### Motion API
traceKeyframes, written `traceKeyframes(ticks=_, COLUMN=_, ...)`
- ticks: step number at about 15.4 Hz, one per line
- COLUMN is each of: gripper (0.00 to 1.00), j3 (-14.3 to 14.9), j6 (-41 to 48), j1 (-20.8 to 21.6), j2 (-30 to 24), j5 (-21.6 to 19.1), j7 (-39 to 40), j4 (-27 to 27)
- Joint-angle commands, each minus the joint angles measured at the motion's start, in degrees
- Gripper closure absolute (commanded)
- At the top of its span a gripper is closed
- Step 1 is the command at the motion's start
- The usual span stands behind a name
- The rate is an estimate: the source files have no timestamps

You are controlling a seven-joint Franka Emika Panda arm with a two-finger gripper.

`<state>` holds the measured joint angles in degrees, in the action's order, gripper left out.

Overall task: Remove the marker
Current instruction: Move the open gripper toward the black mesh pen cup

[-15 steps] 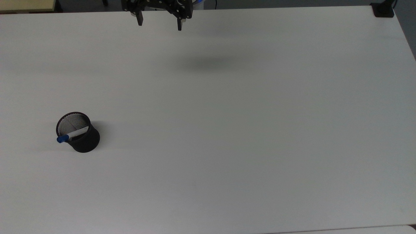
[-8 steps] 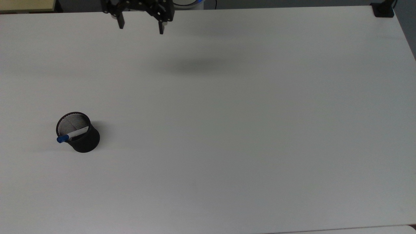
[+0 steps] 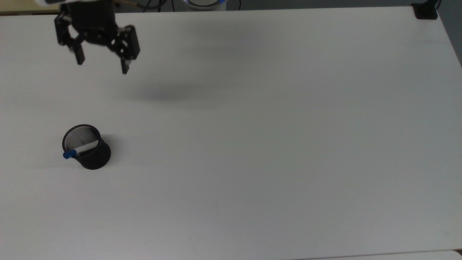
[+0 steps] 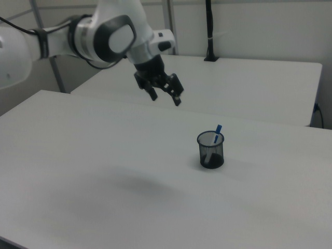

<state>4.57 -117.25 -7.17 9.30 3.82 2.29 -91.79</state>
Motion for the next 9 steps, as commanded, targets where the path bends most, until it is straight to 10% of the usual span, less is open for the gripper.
traceKeyframes(ticks=1, gripper=0.0, j3=-0.1, j6=-6.7, j1=-1.7, j2=3.4, j5=0.8, j7=0.7, j4=0.1)
traceKeyframes(ticks=9, gripper=0.0, j3=-0.1, j6=-23.8, j1=-4.9, j2=11.0, j5=1.0, j7=-2.1, j4=0.1)
